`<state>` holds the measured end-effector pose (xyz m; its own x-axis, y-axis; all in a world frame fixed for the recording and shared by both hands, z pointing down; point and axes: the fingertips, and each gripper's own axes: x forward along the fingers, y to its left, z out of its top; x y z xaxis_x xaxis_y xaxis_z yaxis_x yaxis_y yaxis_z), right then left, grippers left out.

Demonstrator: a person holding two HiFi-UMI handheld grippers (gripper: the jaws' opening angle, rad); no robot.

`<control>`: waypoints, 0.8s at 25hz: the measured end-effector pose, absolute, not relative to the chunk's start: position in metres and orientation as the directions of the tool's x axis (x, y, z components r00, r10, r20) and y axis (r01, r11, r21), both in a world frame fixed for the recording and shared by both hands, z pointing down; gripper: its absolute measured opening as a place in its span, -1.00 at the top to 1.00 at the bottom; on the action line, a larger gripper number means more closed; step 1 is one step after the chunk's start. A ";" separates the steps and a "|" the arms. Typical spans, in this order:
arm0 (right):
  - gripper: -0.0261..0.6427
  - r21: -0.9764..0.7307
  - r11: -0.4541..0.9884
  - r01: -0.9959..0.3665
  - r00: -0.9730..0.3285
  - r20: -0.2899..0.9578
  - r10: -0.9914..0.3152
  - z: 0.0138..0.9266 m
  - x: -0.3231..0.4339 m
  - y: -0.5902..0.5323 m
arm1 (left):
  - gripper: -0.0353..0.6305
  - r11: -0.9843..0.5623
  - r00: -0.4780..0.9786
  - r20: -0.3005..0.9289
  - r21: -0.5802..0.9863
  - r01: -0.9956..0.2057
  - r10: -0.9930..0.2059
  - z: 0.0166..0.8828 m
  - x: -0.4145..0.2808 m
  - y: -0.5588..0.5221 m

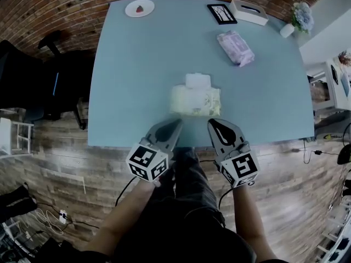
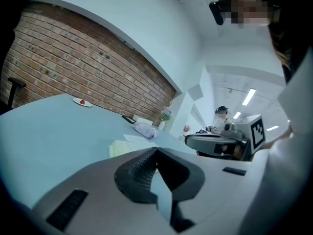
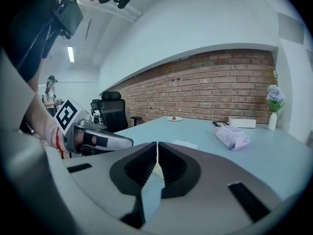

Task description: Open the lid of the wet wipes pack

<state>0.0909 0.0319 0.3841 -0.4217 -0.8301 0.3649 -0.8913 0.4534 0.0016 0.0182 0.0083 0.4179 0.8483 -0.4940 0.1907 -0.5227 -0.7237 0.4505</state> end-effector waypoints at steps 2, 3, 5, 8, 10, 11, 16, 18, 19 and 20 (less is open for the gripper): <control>0.84 0.003 0.446 -0.895 -0.416 0.355 -0.838 0.381 0.089 0.036 | 0.86 -0.729 0.851 0.182 0.447 -0.518 -0.493 0.415 0.017 0.012; 0.84 0.004 0.443 -0.897 -0.413 0.352 -0.840 0.380 0.087 0.039 | 0.86 -0.732 0.852 0.177 0.445 -0.515 -0.492 0.413 0.017 0.014; 0.84 0.008 0.439 -0.899 -0.409 0.347 -0.844 0.378 0.084 0.043 | 0.86 -0.733 0.854 0.167 0.449 -0.511 -0.493 0.411 0.015 0.018; 0.84 0.013 0.434 -0.901 -0.404 0.339 -0.850 0.376 0.077 0.049 | 0.86 -0.723 0.854 0.149 0.473 -0.504 -0.498 0.407 0.011 0.021; 0.84 0.006 0.423 -0.906 -0.399 0.319 -0.860 0.372 0.073 0.051 | 0.86 -0.728 0.855 0.140 0.468 -0.502 -0.499 0.403 0.009 0.024; 0.84 0.001 0.416 -0.909 -0.396 0.310 -0.865 0.370 0.071 0.052 | 0.86 -0.732 0.856 0.137 0.463 -0.500 -0.498 0.402 0.009 0.026; 0.84 -0.005 0.398 -0.917 -0.381 0.304 -0.873 0.371 0.064 0.062 | 0.86 -0.742 0.860 0.132 0.453 -0.495 -0.493 0.401 0.006 0.036; 0.84 -0.005 0.395 -0.919 -0.377 0.313 -0.872 0.373 0.062 0.067 | 0.86 -0.745 0.862 0.131 0.450 -0.492 -0.490 0.400 0.004 0.040; 0.85 -0.006 0.396 -0.918 -0.376 0.322 -0.869 0.374 0.061 0.070 | 0.86 -0.747 0.863 0.130 0.448 -0.491 -0.488 0.400 0.003 0.041; 0.85 -0.007 0.396 -0.918 -0.376 0.328 -0.867 0.375 0.060 0.073 | 0.86 -0.750 0.864 0.128 0.446 -0.489 -0.487 0.399 0.002 0.043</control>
<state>0.0597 0.0730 0.3747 -0.3762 -0.8666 0.3279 -0.9183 0.3959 -0.0074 0.0022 0.0430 0.3995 0.8637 -0.4873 0.1285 -0.4893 -0.7497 0.4455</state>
